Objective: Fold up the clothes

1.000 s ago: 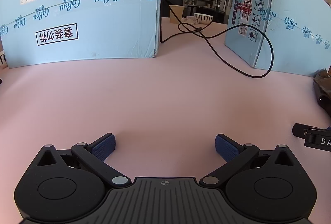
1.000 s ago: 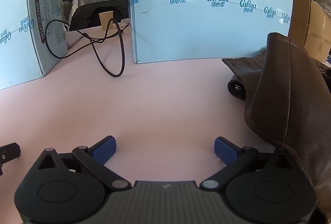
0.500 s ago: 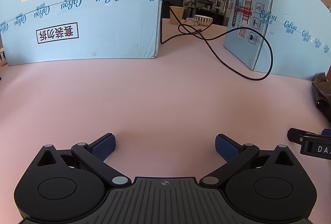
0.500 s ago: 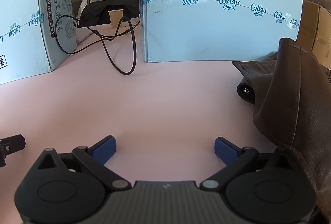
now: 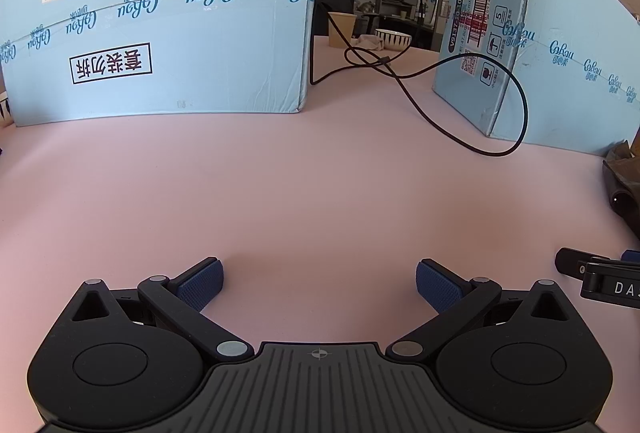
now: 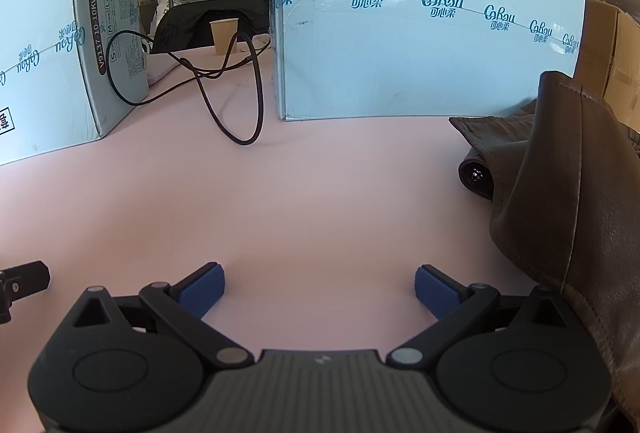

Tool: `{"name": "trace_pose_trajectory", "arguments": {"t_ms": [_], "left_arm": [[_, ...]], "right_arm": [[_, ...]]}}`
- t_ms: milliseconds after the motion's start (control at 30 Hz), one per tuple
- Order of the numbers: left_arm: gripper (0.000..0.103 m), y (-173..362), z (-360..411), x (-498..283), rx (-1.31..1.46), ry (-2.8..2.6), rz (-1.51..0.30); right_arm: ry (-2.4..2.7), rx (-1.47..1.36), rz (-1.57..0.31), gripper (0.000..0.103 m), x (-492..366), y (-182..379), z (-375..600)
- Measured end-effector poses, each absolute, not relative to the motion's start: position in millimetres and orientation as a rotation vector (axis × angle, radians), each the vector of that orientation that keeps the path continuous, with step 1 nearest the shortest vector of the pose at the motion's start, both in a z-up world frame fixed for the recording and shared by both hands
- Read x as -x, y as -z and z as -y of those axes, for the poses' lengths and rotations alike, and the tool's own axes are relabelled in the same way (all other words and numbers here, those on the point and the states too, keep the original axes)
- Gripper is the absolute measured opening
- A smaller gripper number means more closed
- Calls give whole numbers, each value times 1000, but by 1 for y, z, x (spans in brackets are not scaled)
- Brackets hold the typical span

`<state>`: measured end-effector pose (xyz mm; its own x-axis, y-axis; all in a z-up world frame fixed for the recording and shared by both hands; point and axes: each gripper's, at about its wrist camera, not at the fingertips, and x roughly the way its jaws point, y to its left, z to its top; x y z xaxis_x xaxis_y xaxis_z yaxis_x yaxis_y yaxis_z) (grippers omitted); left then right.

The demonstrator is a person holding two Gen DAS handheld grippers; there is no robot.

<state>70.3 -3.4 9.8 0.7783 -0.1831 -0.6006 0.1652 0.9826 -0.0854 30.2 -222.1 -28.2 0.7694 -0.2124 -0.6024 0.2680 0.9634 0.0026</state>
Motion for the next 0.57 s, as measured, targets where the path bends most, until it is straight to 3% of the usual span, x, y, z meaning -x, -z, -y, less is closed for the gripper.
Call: {"name": "trace_pose_trajectory", "arguments": {"t_ms": [567], "left_arm": [[103,-10,3,-71,30,189,-652]], "right_arm": [[261,-93,-642,103,-27,29,223]]}}
